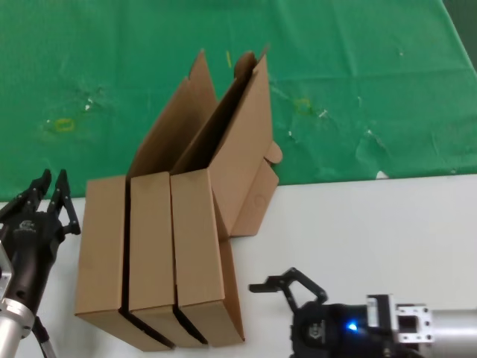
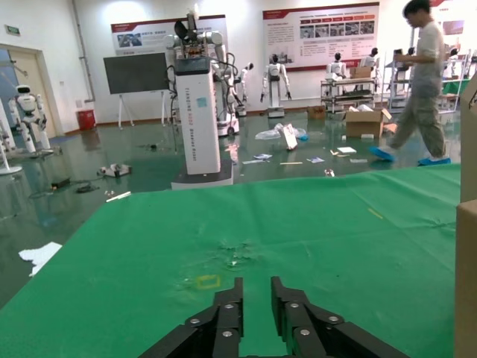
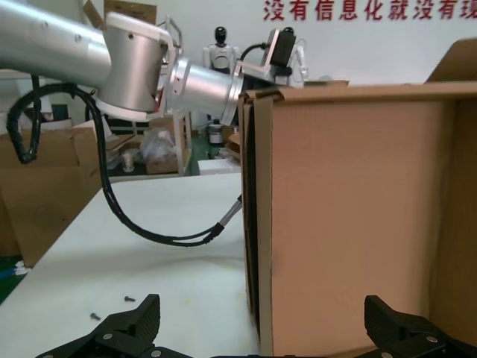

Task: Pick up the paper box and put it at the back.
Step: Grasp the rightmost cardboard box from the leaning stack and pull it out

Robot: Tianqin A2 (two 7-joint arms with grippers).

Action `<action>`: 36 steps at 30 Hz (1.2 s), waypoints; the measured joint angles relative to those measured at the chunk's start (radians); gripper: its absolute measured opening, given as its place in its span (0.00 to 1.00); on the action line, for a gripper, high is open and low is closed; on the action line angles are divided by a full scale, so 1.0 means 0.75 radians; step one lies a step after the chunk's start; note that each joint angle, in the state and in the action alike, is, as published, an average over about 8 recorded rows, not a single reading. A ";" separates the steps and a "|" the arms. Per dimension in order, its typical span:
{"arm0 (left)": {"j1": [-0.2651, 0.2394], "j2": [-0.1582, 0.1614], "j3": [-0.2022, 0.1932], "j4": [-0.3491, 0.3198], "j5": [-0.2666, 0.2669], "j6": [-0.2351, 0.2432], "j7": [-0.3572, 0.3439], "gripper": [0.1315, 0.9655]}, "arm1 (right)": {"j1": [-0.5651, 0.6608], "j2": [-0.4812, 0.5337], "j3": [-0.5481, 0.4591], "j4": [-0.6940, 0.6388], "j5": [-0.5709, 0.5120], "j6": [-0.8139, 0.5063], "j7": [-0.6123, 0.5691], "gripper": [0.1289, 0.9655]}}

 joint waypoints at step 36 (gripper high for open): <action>0.000 0.000 0.000 0.000 0.000 0.000 0.000 0.02 | 0.151 -0.177 0.038 -0.169 -0.056 -0.150 0.039 0.88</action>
